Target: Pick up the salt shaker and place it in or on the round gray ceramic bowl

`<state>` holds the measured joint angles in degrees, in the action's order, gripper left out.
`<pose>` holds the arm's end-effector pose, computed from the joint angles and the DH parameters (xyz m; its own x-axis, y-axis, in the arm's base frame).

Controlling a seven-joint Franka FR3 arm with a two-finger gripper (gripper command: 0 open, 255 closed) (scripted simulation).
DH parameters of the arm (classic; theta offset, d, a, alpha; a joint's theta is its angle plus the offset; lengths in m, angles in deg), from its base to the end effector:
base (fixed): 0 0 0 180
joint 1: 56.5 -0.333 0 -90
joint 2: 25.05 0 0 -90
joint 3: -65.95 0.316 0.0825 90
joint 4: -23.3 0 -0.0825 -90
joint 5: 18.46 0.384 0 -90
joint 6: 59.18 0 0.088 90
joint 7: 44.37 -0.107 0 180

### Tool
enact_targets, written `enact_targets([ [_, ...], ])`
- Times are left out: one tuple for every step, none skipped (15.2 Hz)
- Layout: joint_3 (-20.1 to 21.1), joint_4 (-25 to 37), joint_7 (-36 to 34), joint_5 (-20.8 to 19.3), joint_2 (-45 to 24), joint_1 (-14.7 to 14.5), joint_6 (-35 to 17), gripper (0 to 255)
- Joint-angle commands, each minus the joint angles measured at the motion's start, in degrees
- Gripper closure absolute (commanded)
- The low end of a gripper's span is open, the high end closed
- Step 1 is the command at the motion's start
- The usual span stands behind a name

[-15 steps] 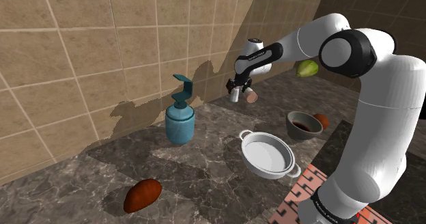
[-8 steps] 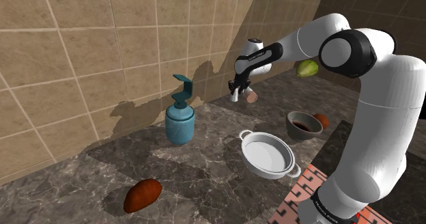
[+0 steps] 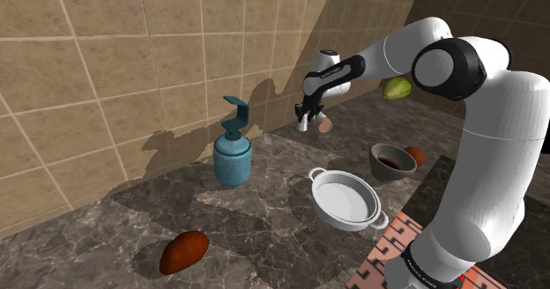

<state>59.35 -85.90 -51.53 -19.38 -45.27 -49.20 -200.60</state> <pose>0.6262 -0.1502 0.3359 0.9202 -0.3276 0.2141 -0.3405 -0.9399 0.0256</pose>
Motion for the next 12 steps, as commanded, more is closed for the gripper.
enact_targets([
  [-0.02,0.20,0.00,-0.04,0.40,-0.02,0.64,255],
  [-0.04,0.42,0.00,-0.08,0.82,-0.04,1.28,255],
  [-0.06,0.68,0.00,-0.12,1.22,-0.06,1.93,255],
  [-0.08,0.94,0.00,-0.16,1.62,-0.08,2.58,255],
  [-0.10,1.20,0.00,-0.19,2.00,-0.10,3.23,255],
  [-0.11,1.48,0.00,-0.23,2.38,-0.12,3.89,255],
  [-0.13,1.76,0.00,-0.27,2.77,-0.14,4.55,255],
  [-0.15,2.06,0.01,-0.30,3.13,-0.15,5.21,255],
  [-0.16,2.40,0.01,-0.33,3.46,-0.17,5.88,255],
  [-0.17,2.74,0.02,-0.36,3.80,-0.18,6.55,255],
  [-0.18,3.08,0.02,-0.39,4.13,-0.19,7.22,255],
  [-0.20,3.44,0.03,-0.42,4.44,-0.21,7.90,255],
])
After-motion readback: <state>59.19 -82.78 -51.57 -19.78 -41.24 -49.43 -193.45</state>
